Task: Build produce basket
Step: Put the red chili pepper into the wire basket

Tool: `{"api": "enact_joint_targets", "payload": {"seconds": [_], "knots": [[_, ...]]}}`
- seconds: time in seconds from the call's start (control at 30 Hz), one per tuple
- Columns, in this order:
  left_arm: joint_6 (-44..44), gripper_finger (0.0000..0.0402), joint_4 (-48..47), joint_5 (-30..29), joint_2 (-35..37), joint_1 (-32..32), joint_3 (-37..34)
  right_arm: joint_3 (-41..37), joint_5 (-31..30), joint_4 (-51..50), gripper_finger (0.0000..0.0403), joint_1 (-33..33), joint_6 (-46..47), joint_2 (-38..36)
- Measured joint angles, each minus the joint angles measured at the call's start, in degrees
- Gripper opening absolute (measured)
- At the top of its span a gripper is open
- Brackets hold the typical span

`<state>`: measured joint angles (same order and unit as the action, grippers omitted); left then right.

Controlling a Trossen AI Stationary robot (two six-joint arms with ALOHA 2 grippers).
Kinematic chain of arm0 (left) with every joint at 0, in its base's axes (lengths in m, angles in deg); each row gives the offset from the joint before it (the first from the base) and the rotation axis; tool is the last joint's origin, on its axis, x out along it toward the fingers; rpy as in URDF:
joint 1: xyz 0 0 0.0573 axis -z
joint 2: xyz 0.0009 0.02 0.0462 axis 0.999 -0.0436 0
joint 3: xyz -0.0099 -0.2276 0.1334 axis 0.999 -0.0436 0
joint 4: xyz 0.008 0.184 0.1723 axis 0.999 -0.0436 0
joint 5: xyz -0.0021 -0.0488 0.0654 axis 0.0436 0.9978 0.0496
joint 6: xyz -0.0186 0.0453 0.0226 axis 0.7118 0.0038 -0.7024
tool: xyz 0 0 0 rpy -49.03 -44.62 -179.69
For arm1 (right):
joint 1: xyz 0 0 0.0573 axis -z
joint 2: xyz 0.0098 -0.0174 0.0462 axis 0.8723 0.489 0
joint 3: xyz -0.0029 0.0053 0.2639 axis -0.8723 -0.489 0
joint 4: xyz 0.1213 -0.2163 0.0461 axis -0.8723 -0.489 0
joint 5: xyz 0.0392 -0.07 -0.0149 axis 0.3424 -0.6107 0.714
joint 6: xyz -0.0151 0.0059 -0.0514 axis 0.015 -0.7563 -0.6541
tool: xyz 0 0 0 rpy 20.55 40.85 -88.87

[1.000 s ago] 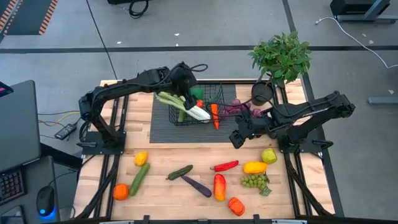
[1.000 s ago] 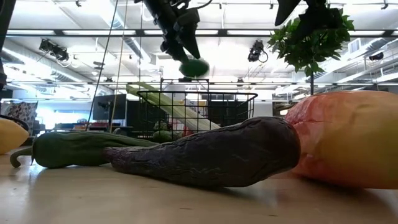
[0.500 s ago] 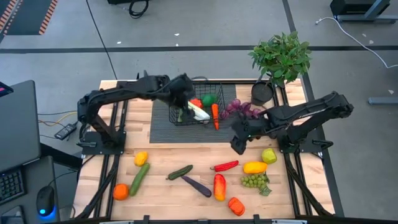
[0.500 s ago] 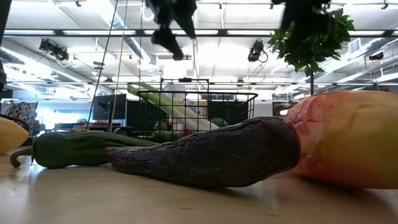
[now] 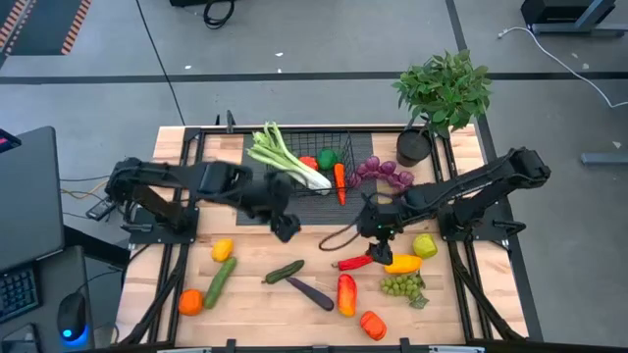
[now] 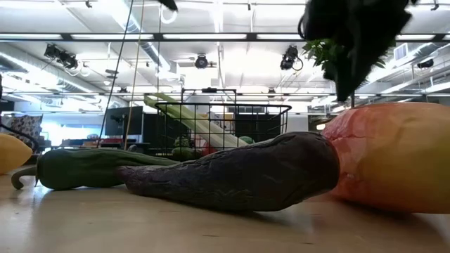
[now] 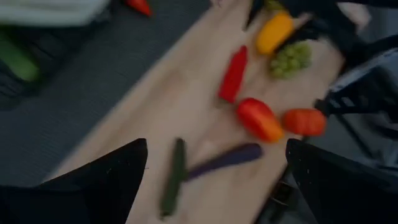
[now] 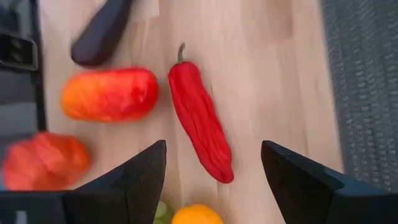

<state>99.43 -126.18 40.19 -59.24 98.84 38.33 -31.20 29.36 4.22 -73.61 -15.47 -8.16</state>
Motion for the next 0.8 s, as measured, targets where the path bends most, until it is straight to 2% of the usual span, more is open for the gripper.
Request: {"api": "enact_joint_targets", "payload": {"seconds": [0.17,0.4,0.8], "knots": [[8.4,0.0389,-0.8,-0.1,0.5,6.0,0.0,-2.4,-0.9,4.8,0.0268,-1.8,-0.5,3.0],[14.9,0.0389,-2.9,-1.4,2.0,13.0,0.5,-2.7,-2.7,11.9,0.0268,-5.7,0.2,8.6],[21.7,0.0389,-2.6,-2.7,3.7,19.9,0.4,-2.7,-3.1,10.6,0.0268,-8.5,3.2,13.5]]}}
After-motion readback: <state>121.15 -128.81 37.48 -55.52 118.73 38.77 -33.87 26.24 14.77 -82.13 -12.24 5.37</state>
